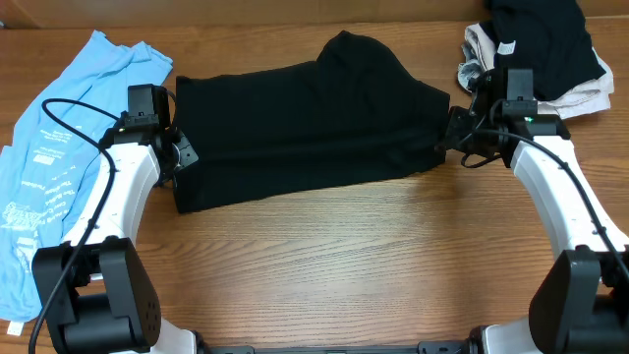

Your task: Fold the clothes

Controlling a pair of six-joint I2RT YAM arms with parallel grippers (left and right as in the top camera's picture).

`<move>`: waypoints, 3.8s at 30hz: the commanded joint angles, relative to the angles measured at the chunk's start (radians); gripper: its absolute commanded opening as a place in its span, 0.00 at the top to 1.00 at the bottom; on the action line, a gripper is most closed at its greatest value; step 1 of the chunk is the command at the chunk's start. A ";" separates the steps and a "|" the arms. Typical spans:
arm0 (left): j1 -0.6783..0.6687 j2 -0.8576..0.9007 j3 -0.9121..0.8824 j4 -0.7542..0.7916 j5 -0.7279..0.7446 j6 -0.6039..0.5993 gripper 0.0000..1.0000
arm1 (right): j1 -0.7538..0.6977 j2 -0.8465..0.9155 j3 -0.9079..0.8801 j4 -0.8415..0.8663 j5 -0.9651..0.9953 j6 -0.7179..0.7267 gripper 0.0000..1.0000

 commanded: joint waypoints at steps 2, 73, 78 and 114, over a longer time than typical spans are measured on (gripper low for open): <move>0.010 -0.015 0.024 0.006 -0.032 0.023 0.95 | 0.006 0.031 0.024 0.013 0.017 0.001 0.96; -0.066 0.003 -0.261 0.098 -0.062 -0.066 0.44 | 0.016 0.100 0.152 -0.301 -0.061 0.021 0.10; -0.066 0.003 -0.269 0.101 -0.089 -0.079 0.42 | 0.032 0.101 0.152 -0.301 -0.052 0.020 0.10; -0.066 0.066 -0.302 0.151 -0.027 -0.080 0.96 | 0.032 0.121 -0.174 0.203 0.071 0.026 0.44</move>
